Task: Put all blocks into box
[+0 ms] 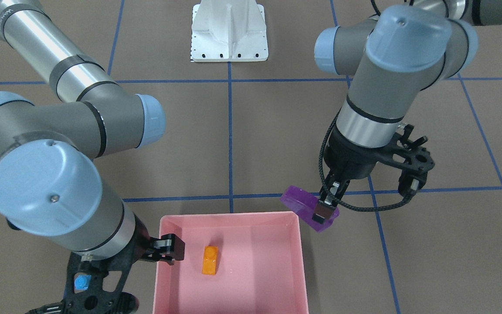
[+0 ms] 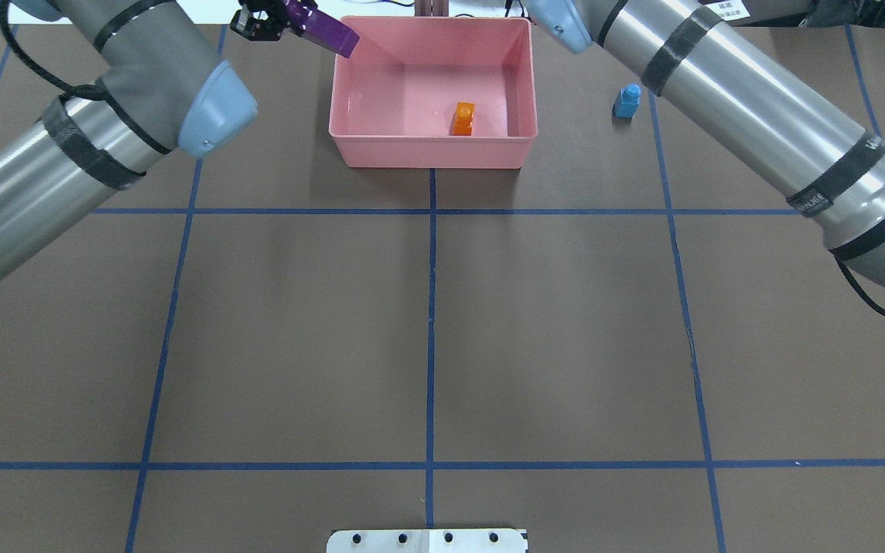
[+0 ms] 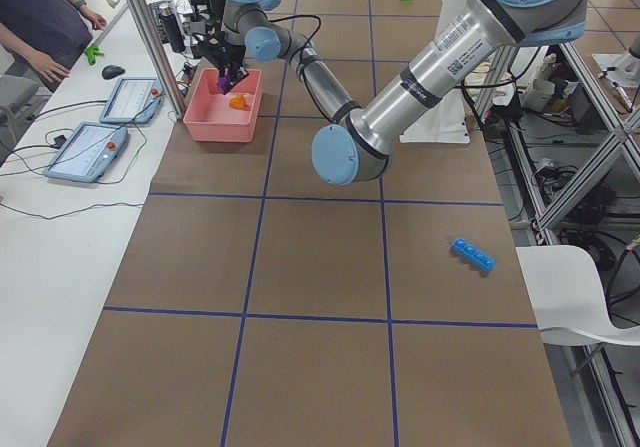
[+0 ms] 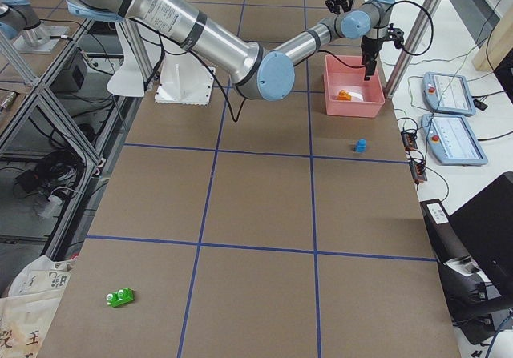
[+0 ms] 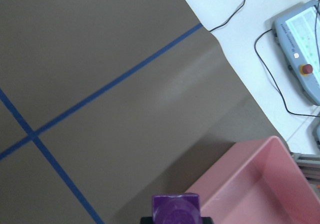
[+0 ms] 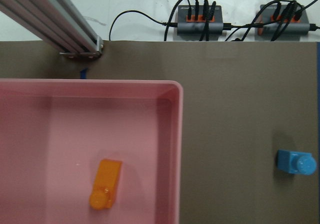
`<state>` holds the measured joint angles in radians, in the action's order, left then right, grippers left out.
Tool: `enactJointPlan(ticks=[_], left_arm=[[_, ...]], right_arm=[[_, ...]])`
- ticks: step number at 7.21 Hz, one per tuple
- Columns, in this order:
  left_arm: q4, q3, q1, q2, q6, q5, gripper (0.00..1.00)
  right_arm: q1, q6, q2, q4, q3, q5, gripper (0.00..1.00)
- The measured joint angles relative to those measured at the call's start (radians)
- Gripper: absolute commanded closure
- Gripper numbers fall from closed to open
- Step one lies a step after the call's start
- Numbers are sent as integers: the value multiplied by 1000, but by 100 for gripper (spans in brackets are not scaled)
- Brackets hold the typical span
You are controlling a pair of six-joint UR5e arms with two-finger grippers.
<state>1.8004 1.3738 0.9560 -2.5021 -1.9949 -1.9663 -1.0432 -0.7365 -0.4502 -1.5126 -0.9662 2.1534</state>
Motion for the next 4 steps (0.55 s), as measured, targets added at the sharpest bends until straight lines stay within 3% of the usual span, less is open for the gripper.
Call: enactJointPlan(ticks=[2, 4], left_arm=[[131, -187, -46, -102, -56, 60, 100], [181, -305, -82, -148, -66, 120, 100]], right_arm=[[-27, 85, -89, 76, -4, -16, 1], [-31, 104, -171, 180, 4, -27, 1]])
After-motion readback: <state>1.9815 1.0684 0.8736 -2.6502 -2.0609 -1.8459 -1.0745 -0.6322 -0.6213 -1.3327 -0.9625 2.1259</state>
